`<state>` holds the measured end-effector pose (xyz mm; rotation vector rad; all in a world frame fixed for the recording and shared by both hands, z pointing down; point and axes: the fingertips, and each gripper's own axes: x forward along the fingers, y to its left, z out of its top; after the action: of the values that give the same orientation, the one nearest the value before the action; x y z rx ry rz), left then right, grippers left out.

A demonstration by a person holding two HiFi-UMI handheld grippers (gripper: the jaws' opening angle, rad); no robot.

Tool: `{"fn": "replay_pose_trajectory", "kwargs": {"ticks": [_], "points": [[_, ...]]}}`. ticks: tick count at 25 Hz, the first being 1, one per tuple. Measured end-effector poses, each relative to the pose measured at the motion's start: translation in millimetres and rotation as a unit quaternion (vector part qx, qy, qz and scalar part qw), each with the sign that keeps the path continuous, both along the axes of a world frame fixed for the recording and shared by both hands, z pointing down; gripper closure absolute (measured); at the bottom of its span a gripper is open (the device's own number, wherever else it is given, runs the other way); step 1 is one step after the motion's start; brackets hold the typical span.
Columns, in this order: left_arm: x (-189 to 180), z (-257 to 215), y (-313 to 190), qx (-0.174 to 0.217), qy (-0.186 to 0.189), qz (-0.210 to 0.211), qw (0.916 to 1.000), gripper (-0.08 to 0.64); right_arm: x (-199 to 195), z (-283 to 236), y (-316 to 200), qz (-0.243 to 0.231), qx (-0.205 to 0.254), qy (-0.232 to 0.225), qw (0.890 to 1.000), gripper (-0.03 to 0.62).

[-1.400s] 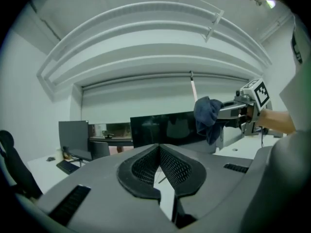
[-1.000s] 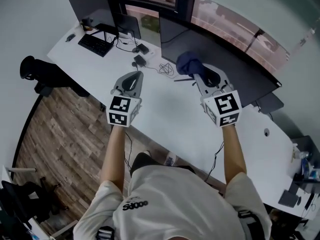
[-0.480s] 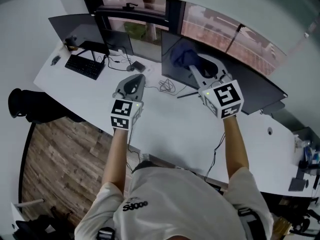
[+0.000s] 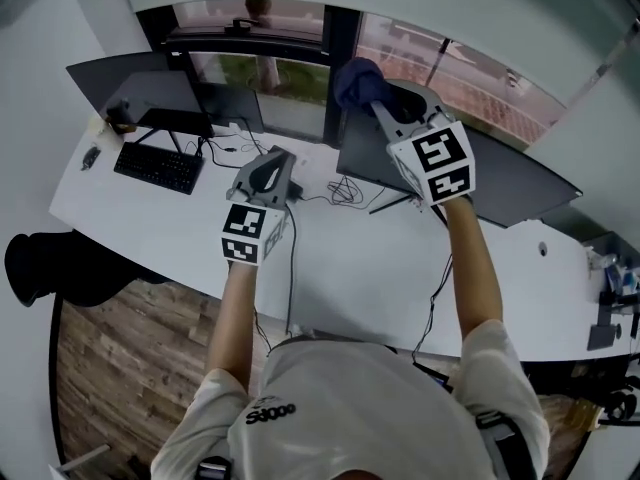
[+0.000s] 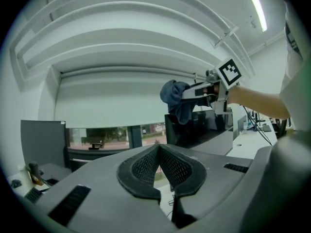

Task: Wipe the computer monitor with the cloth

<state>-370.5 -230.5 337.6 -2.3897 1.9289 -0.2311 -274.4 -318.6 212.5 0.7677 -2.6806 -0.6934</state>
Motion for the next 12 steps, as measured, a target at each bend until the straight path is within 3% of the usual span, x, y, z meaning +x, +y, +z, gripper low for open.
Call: {"fn": "replay_pose_trajectory", "kwargs": {"ticks": [3, 7, 12], "points": [[-10, 4, -6, -0.001, 0.006, 0.021, 0.9998, 0.548, -19, 11, -19, 0.040, 0.021, 0.060, 0.997, 0.532], [-18, 8, -7, -0.001, 0.014, 0.038, 0.9992, 0.548, -28, 35, -34, 0.075, 0.049, 0.144, 0.985, 0.534], [-21, 10, -10, 0.000, 0.021, 0.050, 0.9985, 0.548, -22, 41, -42, 0.097, 0.029, 0.142, 0.985, 0.534]]}}
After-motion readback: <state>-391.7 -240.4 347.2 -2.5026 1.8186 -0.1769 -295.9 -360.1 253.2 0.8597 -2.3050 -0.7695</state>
